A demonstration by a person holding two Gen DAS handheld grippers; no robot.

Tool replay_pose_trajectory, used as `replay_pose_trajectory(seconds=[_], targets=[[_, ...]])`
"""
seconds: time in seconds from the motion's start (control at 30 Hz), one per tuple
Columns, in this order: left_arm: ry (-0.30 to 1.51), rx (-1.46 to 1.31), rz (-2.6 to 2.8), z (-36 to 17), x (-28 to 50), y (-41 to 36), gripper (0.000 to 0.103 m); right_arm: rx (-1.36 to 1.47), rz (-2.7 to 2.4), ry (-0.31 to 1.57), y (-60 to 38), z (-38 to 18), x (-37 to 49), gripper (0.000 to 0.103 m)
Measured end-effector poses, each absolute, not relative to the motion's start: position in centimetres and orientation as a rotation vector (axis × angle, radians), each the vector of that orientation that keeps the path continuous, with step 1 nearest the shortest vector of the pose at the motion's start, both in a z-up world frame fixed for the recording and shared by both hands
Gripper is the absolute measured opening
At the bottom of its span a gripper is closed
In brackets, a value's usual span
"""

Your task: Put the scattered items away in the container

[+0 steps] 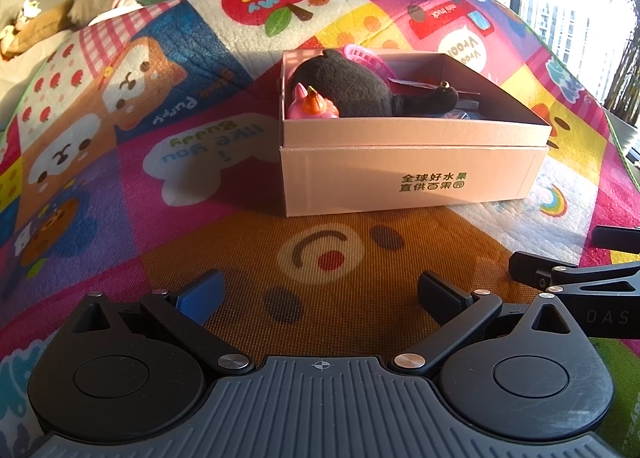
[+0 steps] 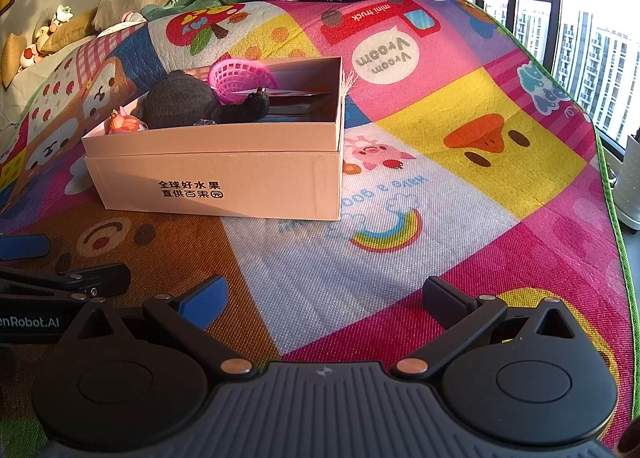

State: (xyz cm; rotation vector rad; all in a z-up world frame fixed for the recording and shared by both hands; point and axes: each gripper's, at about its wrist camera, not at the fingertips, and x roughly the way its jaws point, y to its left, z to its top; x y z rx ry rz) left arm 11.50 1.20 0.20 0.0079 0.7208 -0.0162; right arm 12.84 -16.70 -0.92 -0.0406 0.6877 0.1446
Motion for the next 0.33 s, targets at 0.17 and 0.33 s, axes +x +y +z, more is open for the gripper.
replay_pose_trajectory(seconds=[0.17, 0.33], targets=[[0.72, 0.007, -0.017, 0.24, 11.49, 1.19, 0.103, -0.041, 0.144, 0.688, -16.7, -0.92, 12.84, 0.103], [0.717, -0.002, -0.019, 0.31, 11.49, 1.28, 0.103, -0.041, 0.144, 0.688, -16.68, -0.92, 12.83, 0.103]])
